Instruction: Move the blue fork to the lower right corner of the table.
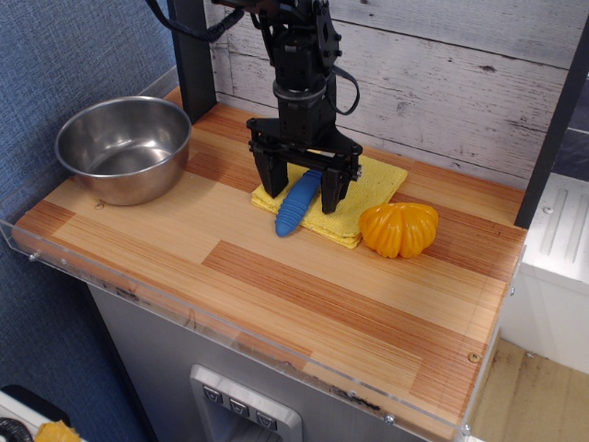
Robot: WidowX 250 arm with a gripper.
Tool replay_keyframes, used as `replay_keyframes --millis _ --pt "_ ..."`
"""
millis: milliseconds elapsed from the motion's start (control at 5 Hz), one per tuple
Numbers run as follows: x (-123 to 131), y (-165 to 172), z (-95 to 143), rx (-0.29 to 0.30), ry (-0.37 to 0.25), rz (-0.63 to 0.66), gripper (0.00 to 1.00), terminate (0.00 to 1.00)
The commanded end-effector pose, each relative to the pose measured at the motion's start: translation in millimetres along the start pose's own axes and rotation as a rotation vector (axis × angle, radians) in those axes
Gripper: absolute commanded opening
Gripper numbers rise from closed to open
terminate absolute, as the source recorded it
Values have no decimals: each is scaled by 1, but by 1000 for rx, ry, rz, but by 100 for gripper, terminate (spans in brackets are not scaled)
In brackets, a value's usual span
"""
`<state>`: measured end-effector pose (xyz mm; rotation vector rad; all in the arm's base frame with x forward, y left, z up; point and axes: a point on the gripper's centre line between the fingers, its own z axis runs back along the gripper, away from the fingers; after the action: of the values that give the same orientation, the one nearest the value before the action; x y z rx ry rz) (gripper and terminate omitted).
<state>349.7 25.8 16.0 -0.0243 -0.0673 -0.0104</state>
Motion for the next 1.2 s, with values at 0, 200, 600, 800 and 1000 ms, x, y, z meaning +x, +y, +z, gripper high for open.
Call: replay_keyframes --millis 0,200,600,800,1000 --pt "4 0 4 6 -18 -6 0 0" --pt "3 1 5 3 -13 -5 0 0" --pt "2 1 36 -56 -51 -13 0 0" --pt "3 2 86 -159 -141 -8 0 0" --pt "-3 8 118 -216 -180 -20 0 0"
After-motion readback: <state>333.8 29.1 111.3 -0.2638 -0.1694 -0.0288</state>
